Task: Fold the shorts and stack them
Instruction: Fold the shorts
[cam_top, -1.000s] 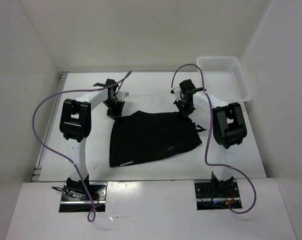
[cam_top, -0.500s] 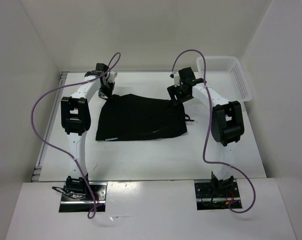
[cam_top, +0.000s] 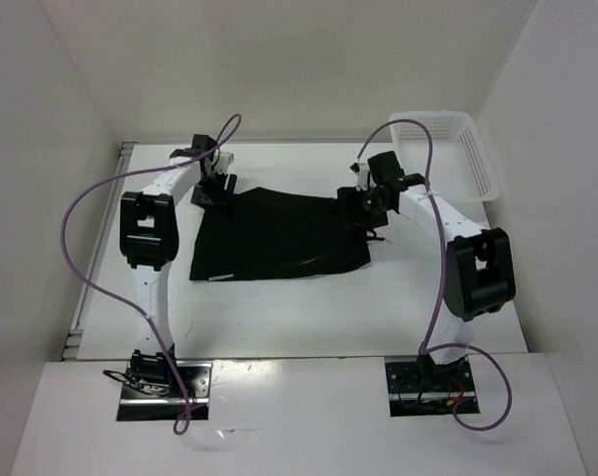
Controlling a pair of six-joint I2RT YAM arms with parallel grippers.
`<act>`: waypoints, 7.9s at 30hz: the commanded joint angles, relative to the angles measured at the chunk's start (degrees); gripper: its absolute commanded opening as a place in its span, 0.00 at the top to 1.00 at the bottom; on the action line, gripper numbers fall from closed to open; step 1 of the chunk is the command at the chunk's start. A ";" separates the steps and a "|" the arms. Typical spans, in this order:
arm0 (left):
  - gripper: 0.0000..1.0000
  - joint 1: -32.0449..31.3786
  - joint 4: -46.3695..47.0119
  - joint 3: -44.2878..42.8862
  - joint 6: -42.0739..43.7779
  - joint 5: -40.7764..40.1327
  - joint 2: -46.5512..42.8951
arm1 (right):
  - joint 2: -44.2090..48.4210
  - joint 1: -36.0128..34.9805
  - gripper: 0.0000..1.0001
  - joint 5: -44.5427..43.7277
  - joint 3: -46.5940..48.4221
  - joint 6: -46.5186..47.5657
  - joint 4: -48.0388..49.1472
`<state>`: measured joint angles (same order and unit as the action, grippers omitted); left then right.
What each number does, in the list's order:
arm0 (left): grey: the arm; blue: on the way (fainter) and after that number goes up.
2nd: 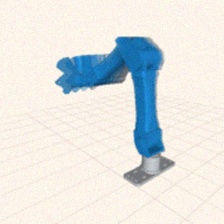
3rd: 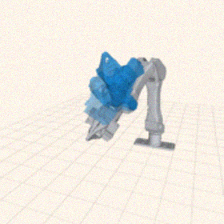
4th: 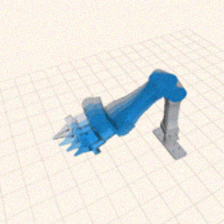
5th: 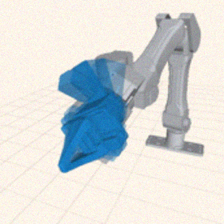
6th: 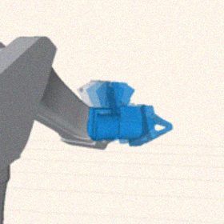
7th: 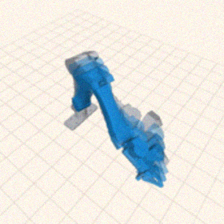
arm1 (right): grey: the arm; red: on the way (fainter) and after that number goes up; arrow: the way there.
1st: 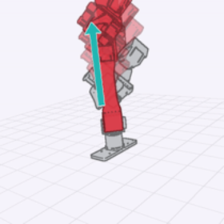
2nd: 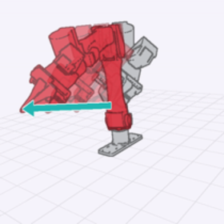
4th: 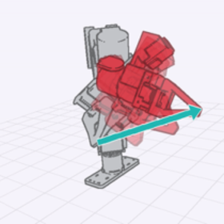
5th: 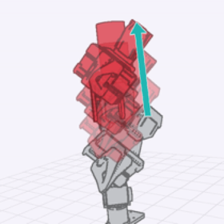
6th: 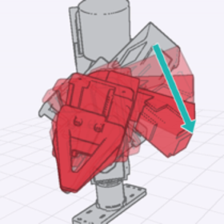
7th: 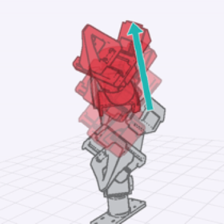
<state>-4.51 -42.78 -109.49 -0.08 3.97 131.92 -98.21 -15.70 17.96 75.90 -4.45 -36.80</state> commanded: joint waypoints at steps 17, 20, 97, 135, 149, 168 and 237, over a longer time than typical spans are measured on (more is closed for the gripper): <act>0.13 4.25 0.69 9.82 0.08 -5.20 -11.77 | -10.85 2.61 0.16 -0.38 -4.09 -10.76 10.96; 0.13 4.25 -0.45 10.35 0.08 -2.39 -12.30 | -11.74 2.61 0.23 0.33 -3.56 -10.76 11.48; 0.13 2.67 -1.07 16.24 0.08 1.13 -10.63 | -19.03 4.72 0.53 -6.45 3.65 0.84 11.13; 1.00 -7.62 0.69 0.26 0.08 19.68 4.58 | -10.06 -7.39 1.00 -16.73 29.39 -10.13 -8.82; 1.00 -8.67 0.69 -7.14 0.08 17.04 8.97 | -15.60 -16.72 1.00 -14.97 35.63 -13.65 -8.82; 1.00 -9.72 0.69 -9.25 0.08 9.31 9.50 | -30.71 -27.53 0.83 -12.33 52.68 -20.77 -5.13; 0.31 -19.30 -12.50 23.36 0.08 24.25 -19.68 | 10.50 -21.74 0.37 -24.55 -12.44 -4.25 18.43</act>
<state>-24.08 -54.02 -85.43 -0.25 27.42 112.07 -90.59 -36.99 -5.43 64.64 -9.10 -21.67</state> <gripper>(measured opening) 0.690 0.633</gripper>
